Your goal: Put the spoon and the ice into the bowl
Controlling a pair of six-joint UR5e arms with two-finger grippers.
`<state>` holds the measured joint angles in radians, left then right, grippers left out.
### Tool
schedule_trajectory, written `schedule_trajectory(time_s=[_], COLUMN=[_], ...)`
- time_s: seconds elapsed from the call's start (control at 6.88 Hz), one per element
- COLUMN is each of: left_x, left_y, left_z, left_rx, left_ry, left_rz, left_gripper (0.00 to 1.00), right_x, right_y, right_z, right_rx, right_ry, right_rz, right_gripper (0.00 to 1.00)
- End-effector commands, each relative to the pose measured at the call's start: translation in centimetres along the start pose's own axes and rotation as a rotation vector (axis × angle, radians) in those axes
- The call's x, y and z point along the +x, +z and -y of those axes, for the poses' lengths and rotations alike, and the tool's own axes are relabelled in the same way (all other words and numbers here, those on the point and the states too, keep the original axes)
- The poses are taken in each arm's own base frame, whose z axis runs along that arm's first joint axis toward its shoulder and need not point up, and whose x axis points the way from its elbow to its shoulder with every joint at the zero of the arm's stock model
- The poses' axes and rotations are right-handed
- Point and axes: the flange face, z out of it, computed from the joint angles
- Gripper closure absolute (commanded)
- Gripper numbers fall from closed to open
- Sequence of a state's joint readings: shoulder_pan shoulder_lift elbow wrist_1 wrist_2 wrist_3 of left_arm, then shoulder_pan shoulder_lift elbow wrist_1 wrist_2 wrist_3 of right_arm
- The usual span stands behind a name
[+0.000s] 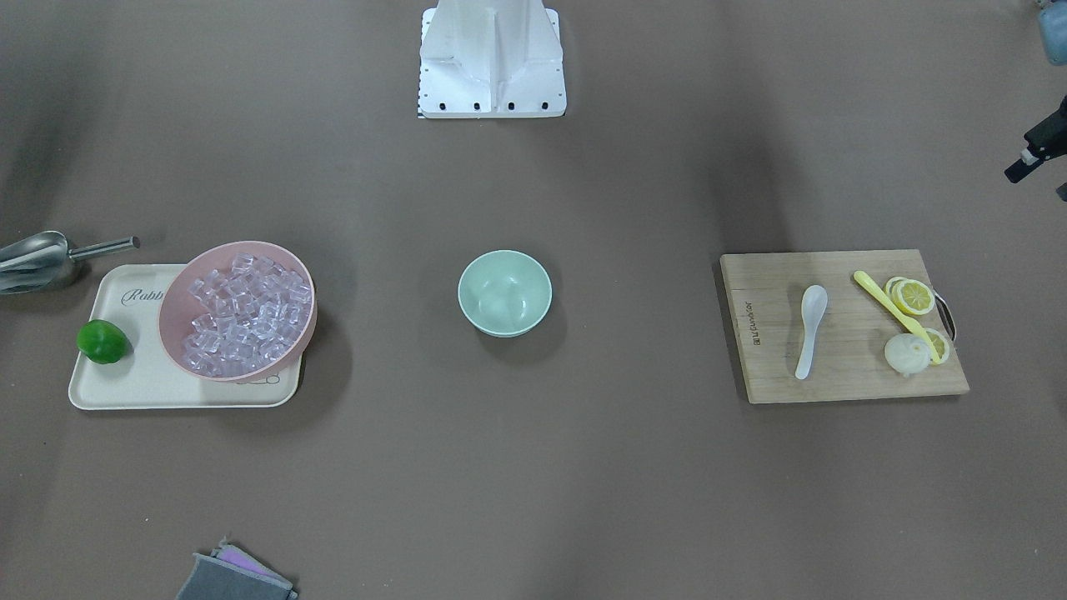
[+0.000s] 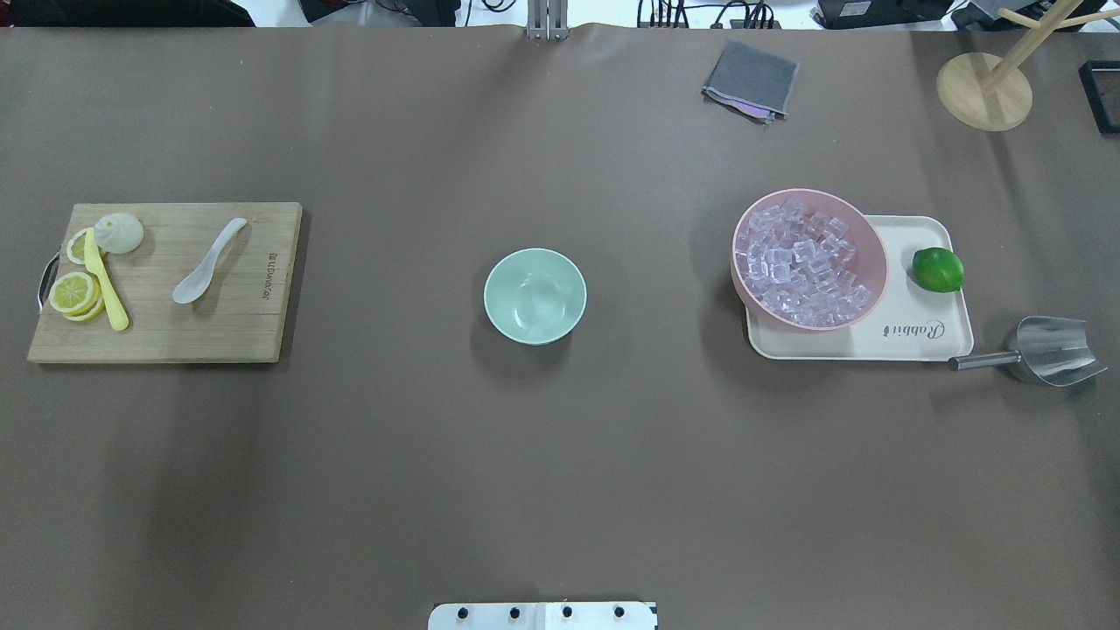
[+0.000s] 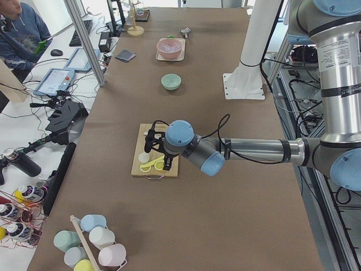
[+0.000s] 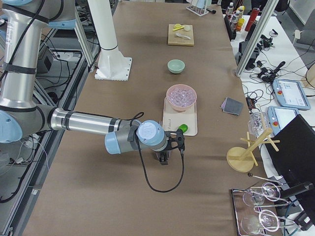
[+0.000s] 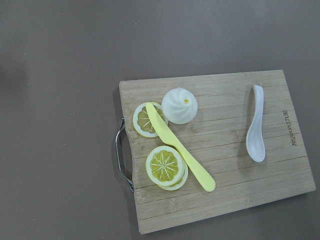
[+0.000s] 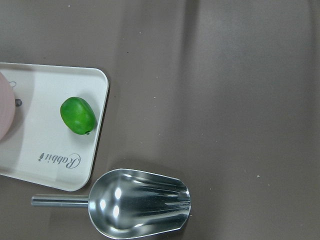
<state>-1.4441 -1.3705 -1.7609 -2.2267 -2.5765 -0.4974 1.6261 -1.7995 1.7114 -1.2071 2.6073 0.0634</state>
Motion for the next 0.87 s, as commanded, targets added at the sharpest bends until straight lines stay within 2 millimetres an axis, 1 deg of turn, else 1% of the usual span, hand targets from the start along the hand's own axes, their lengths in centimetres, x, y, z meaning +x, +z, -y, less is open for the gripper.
schedule_trajectory(time_s=[0.0, 0.15, 0.29, 0.44, 0.58, 0.73], left_x=[2.7, 5.0, 7.3, 9.7, 11.9, 12.5], left_y=[1.9, 3.9, 7.0, 10.5, 14.7, 17.0], left_z=[2.1, 3.9, 4.6, 4.5, 4.8, 5.9], left_rx=[0.018, 0.035, 0.026, 0.015, -0.001, -0.007], left_ry=[0.016, 0.049, 0.105, 0.165, 0.218, 0.229], left_rz=[0.021, 0.055, 0.089, 0.125, 0.155, 0.166], left_gripper=[0.02, 0.03, 0.06, 0.11, 0.15, 0.17], right_x=[-3.4, -5.7, -8.4, -10.4, -11.8, -14.4], right_y=[0.2, 2.1, 4.0, 5.7, 6.4, 7.7], right_z=[1.2, 1.8, 2.8, 3.1, 4.1, 5.8], right_rx=[0.002, -0.009, 0.016, 0.02, 0.015, 0.005], right_ry=[0.012, 0.052, 0.07, 0.078, 0.053, 0.049], right_rz=[0.035, 0.039, 0.026, 0.03, 0.034, 0.051], right_gripper=[0.0, 0.0, 0.0, 0.0, 0.0, 0.0])
